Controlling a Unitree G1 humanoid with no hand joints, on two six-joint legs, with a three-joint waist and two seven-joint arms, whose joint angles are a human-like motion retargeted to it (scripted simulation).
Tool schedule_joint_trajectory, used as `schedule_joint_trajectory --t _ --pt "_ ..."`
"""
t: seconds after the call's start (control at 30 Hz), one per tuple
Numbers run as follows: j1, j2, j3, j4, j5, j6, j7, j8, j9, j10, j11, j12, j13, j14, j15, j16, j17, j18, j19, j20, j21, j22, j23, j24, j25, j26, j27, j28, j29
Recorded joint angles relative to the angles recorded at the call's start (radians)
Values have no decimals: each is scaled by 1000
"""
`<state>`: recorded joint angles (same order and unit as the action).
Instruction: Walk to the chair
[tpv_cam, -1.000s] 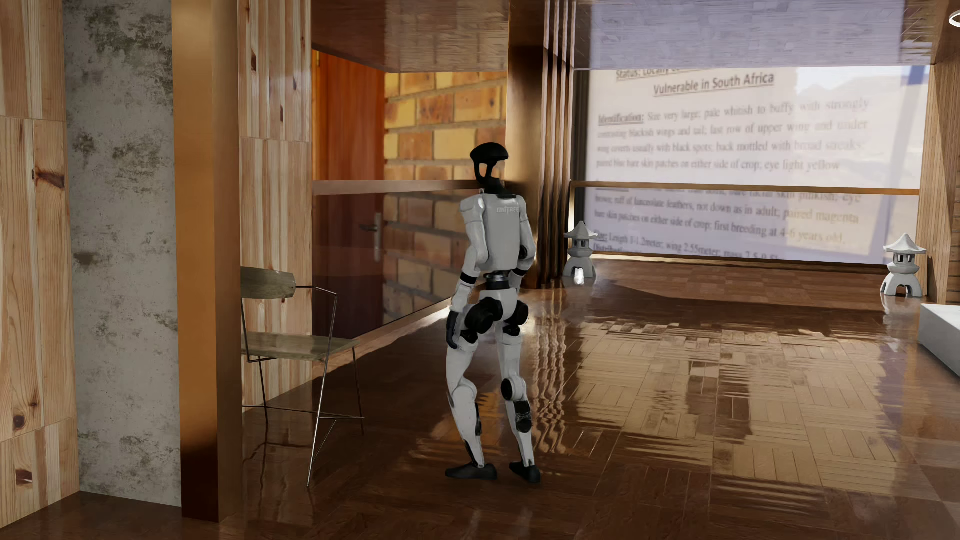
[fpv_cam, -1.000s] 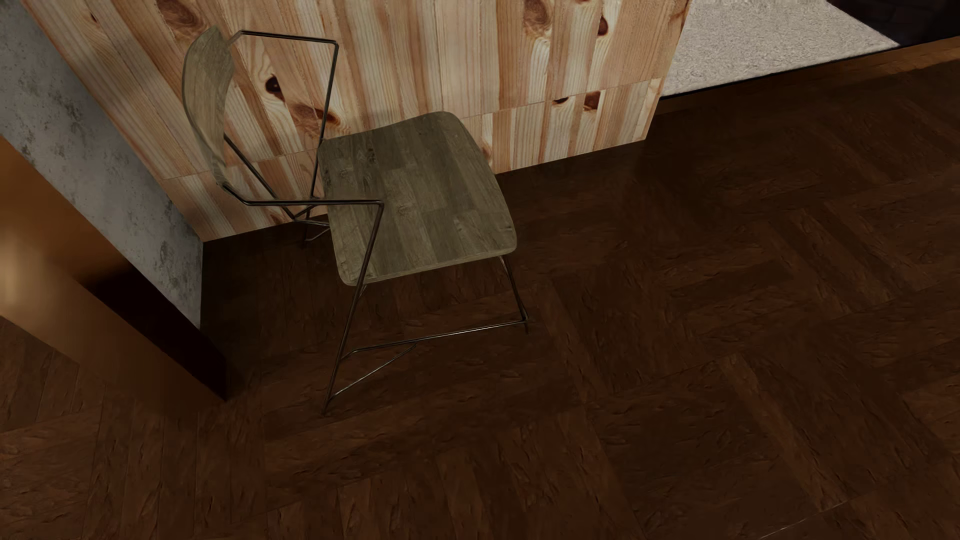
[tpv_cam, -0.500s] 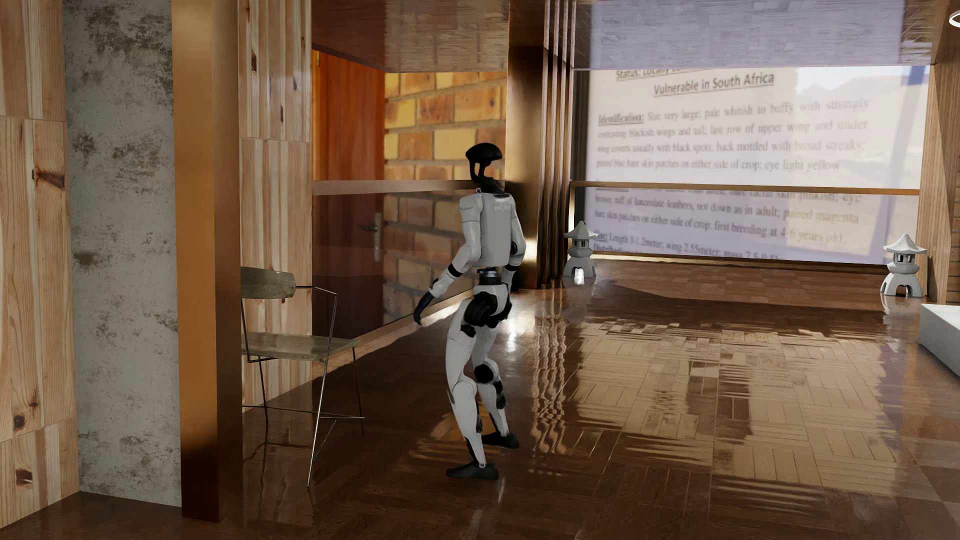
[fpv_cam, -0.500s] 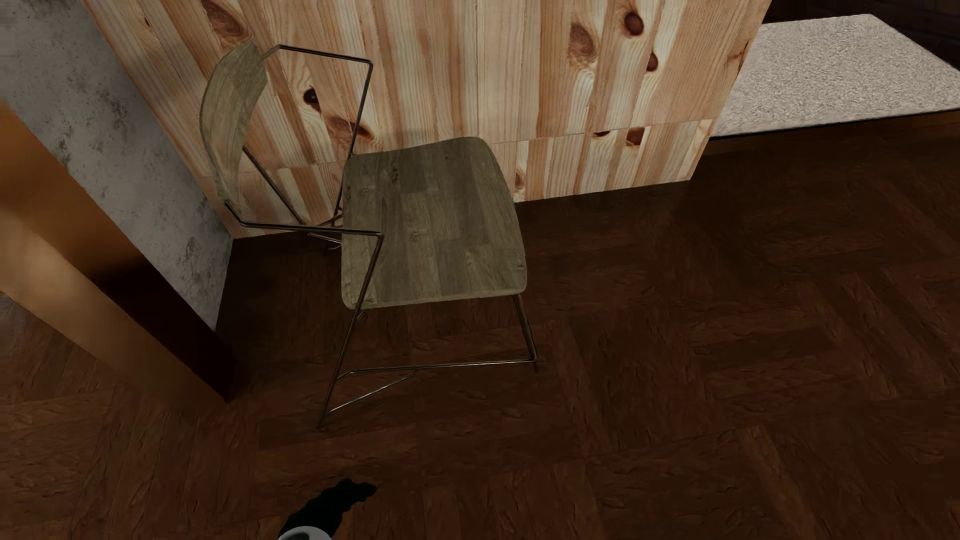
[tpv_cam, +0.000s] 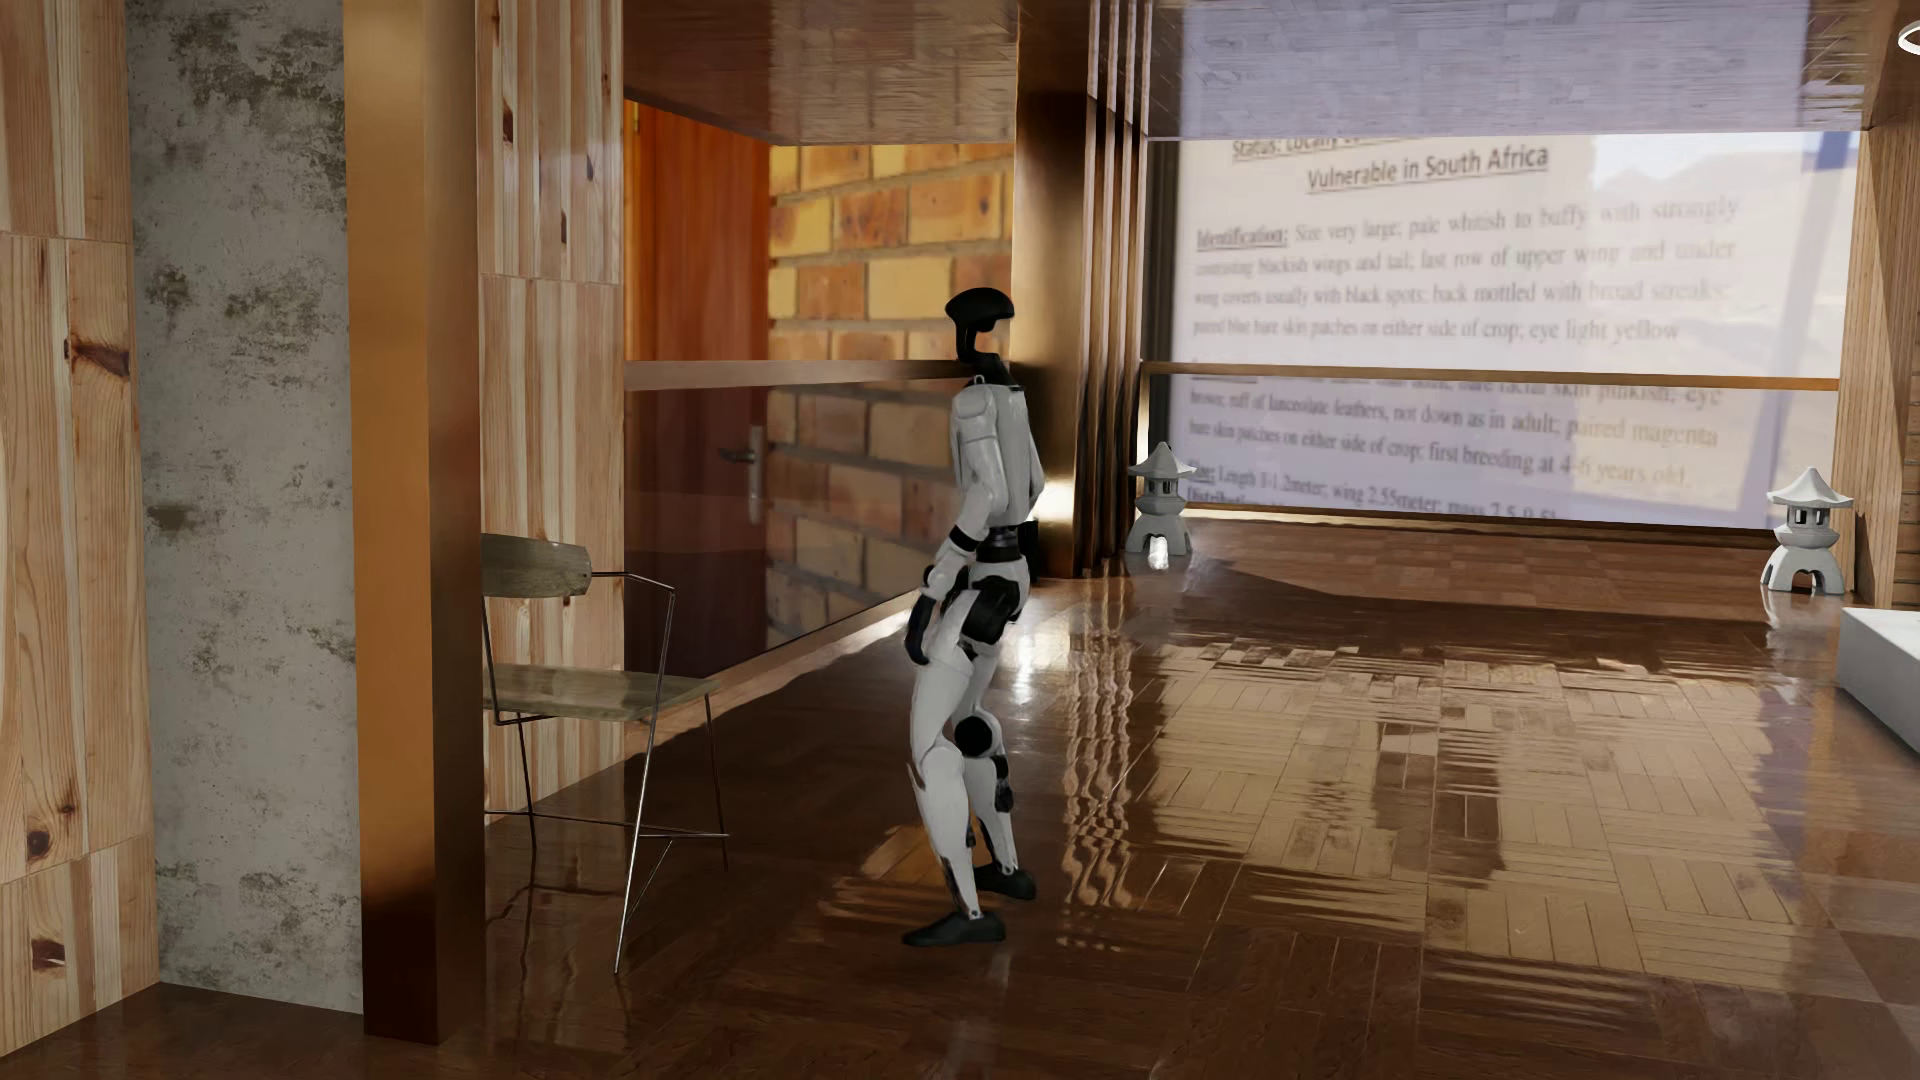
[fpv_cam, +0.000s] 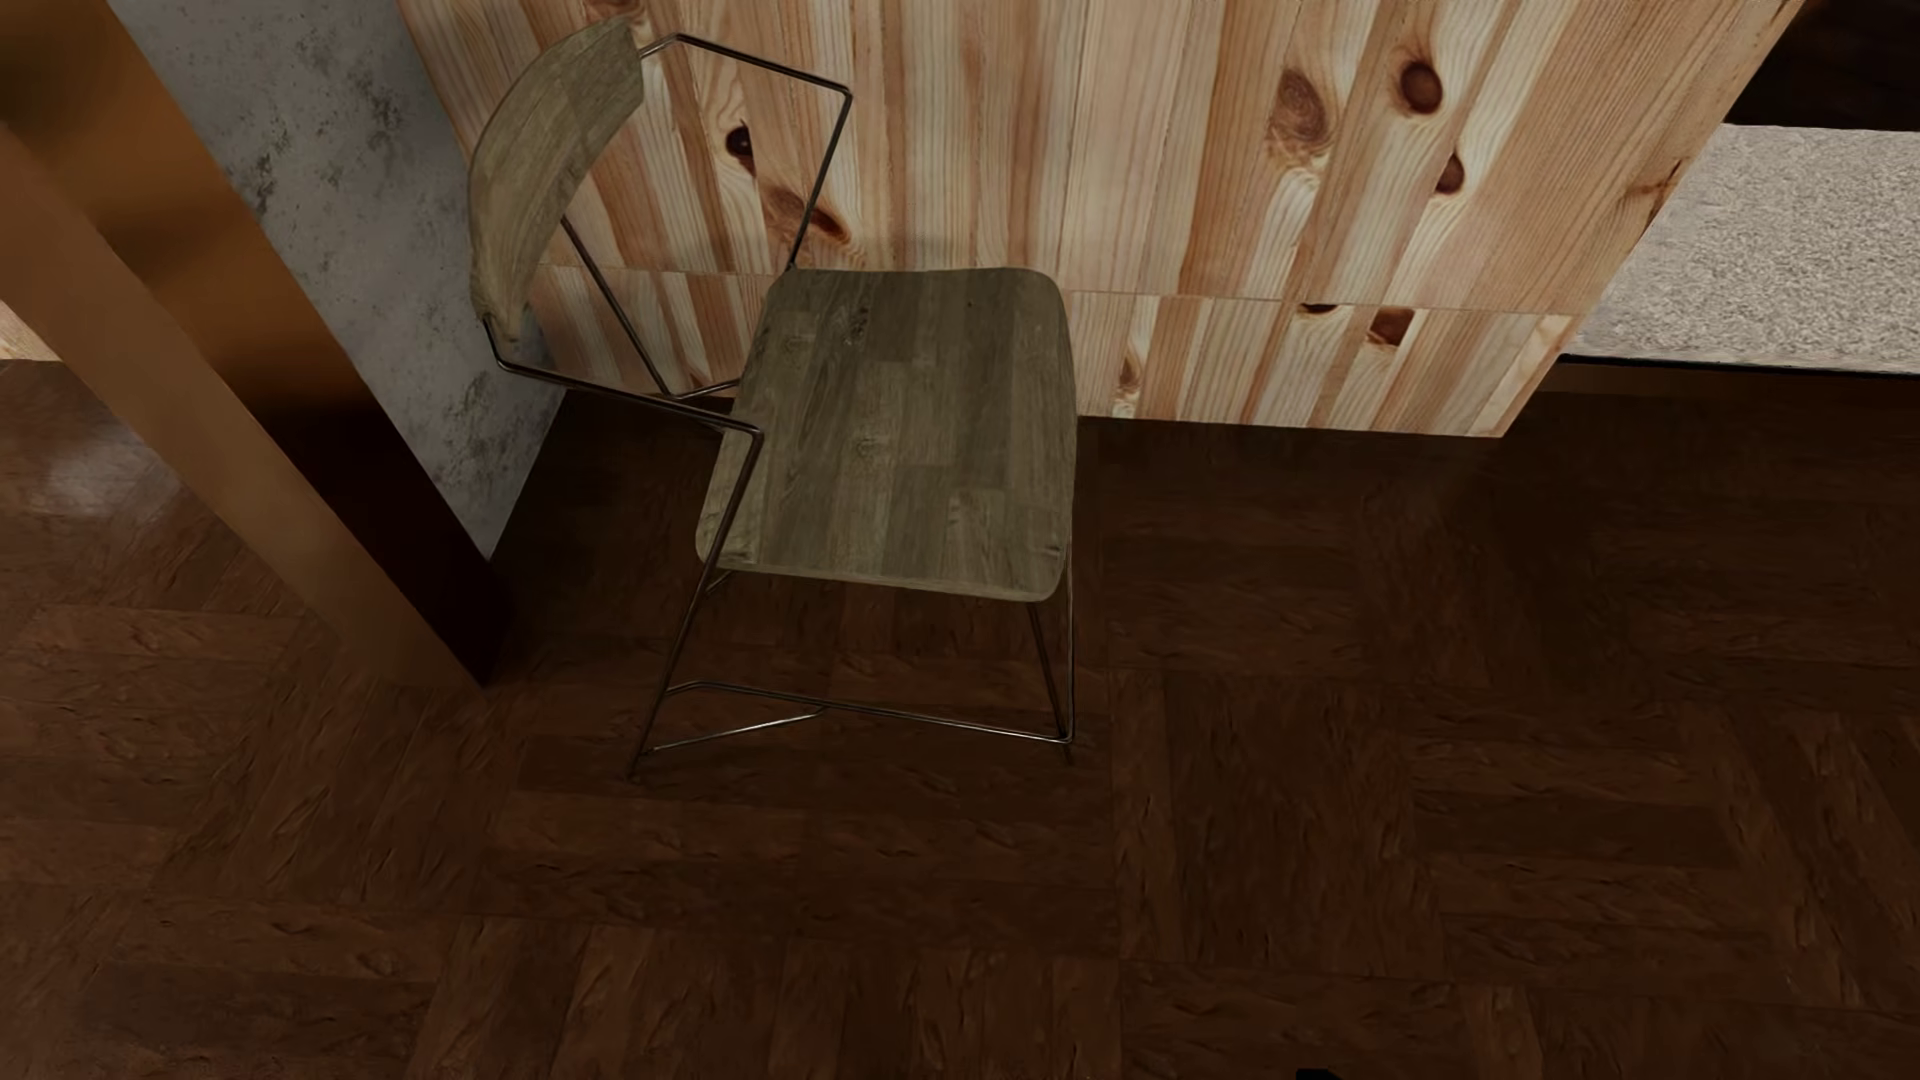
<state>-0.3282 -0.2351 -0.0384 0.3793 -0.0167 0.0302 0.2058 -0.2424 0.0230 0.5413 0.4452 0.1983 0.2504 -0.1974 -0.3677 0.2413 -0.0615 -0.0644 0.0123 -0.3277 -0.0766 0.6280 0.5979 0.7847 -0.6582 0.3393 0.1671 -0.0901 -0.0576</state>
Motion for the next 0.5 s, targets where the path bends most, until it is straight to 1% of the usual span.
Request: schedule_joint_trajectory --t 0.03,0.07,0.1,0.13,0.2,0.23,0.37,0.5 --pt "-13 -1 0 -24 0 4 -15 -15 0 32 0 -6 -4 -29 -3 0 -4 -17 -7 -6 1 0 5 -4 0 -1 1 1 1" --pt "-25 -1 -1 -60 -2 7 -41 -29 0 69 0 -13 -7 -64 -4 1 -8 -42 -12 -11 2 -2 10 -7 -1 -3 2 2 3" --pt "-33 2 -2 -104 -4 10 -70 -43 -1 104 2 -18 -11 -86 -2 3 -12 -56 -16 -15 5 -6 17 -10 -2 -4 2 5 5" --pt "-27 4 -6 -135 -6 13 -71 -55 -3 123 -1 -27 -22 -106 -2 3 -10 -39 -20 -16 14 -6 15 -12 -4 -6 18 9 8" --pt "20 12 -12 -124 -11 20 56 -71 -9 69 -26 -37 -34 -106 6 -2 -17 26 -26 -20 21 -11 15 -20 -1 -12 36 21 9" --pt "41 13 -10 -134 -14 21 72 -71 -11 25 -33 -41 -40 -99 9 -4 -19 37 -27 -24 19 -12 18 -22 3 -15 43 28 8" --pt "83 12 -3 -167 -27 14 75 -71 -19 -86 -53 -57 -57 -61 19 6 3 9 -33 -50 0 -14 38 -22 20 -19 58 32 1" --pt "86 13 -4 -189 -42 6 69 -84 -23 -126 -69 -68 -60 -36 27 2 16 2 -37 -46 -4 -10 58 -34 17 -9 64 39 8"
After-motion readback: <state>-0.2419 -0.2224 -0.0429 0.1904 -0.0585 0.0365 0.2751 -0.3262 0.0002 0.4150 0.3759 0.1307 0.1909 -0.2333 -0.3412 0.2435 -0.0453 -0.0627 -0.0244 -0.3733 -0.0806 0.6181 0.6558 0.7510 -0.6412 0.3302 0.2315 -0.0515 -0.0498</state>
